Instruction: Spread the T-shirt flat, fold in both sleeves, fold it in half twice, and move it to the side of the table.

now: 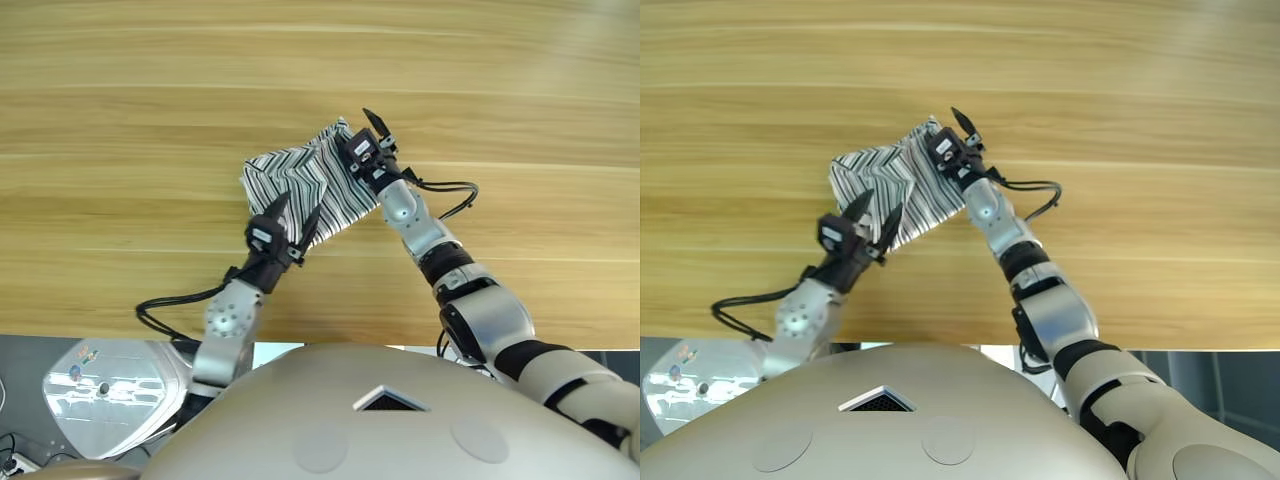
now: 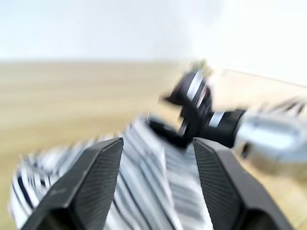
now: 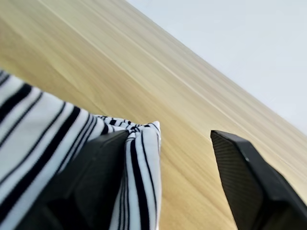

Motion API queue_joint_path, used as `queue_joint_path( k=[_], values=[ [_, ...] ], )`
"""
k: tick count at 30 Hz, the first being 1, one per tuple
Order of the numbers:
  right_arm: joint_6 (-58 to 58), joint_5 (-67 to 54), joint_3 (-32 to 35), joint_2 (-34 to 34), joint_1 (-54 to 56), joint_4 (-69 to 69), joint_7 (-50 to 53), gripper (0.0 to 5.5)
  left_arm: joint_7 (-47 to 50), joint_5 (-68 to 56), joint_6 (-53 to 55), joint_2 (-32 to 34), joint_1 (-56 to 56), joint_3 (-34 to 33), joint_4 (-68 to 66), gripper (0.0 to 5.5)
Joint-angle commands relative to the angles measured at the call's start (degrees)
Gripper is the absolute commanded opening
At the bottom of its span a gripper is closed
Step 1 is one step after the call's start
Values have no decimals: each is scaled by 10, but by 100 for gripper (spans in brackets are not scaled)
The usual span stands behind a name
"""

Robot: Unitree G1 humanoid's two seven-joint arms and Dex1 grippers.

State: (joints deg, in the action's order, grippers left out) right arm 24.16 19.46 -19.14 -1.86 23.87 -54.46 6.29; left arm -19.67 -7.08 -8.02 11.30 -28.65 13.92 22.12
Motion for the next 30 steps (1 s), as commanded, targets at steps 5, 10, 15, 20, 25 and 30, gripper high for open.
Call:
queue_joint_path(
  k=[5,10,15,20,25,30],
  values=[
    [-37,26,-25,10,-34,-71,-3,314,5,101,-18,95,145,-80,-161,272],
    [-31,27,-30,14,-30,-79,4,314,-65,140,-68,138,249,-42,-287,272],
    [-29,26,-32,18,-21,-90,12,314,-116,151,-113,156,282,-11,-350,272],
    [-28,26,-34,18,-18,-94,17,314,-147,156,-128,159,300,10,-372,272],
    [-27,29,-35,21,-20,-97,25,317,-153,145,-120,150,324,9,-397,257],
    [-26,32,-37,24,-23,-101,32,317,-150,145,-110,136,345,10,-420,175]
  ],
)
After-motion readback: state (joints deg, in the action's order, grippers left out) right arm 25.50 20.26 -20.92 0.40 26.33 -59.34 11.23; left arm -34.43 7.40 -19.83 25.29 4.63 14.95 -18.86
